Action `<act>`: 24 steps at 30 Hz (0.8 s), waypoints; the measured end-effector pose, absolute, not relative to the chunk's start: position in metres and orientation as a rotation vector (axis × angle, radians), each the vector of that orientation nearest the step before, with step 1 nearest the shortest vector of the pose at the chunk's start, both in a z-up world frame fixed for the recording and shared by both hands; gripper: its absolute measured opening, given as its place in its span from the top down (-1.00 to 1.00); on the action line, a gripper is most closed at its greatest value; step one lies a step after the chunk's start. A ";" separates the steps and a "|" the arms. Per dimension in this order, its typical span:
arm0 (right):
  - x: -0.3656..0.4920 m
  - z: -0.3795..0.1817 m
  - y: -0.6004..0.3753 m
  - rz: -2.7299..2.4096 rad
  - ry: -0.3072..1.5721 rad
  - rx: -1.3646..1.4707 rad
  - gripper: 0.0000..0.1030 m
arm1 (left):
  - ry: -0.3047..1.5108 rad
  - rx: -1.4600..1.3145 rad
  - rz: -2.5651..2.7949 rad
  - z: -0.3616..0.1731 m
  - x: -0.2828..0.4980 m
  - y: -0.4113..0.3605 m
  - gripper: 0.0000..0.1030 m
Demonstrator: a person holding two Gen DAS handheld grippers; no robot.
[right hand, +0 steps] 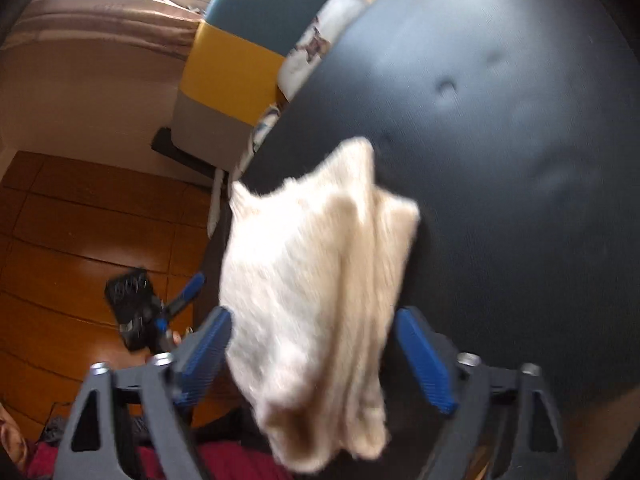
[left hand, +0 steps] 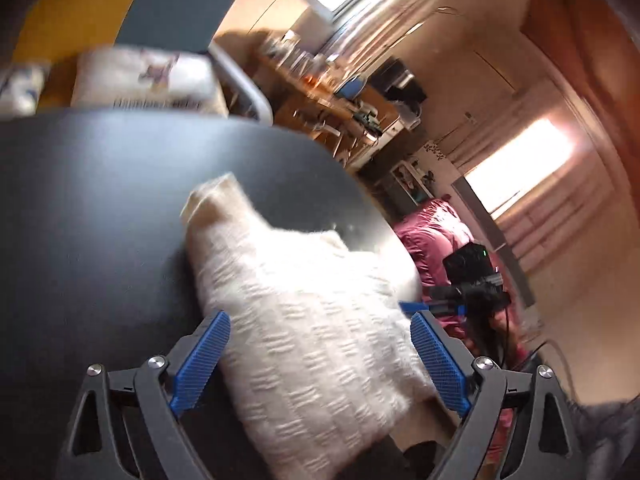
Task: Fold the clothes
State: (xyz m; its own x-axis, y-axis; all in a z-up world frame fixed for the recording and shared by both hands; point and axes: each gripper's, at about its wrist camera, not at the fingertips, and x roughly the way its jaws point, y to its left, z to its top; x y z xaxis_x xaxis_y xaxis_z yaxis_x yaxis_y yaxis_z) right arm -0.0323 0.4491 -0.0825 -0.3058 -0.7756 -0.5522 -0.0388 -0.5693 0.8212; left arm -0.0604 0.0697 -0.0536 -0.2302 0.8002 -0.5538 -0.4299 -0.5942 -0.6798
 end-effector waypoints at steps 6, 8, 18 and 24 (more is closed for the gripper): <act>-0.040 -0.112 0.423 -1.872 -1.099 1.491 -0.85 | -0.507 -1.369 1.780 -0.105 -0.084 0.091 -0.82; -0.046 -0.123 0.416 -1.835 -1.110 1.537 -0.85 | -0.496 -1.394 1.764 -0.112 -0.083 0.098 -0.82; -0.046 -0.122 0.392 -1.897 -1.053 1.501 -0.88 | -0.464 -1.389 1.760 -0.113 -0.078 0.117 -0.35; -0.044 -0.106 0.371 -2.041 -0.913 1.548 0.19 | -0.422 -1.356 1.819 -0.107 -0.071 0.122 0.03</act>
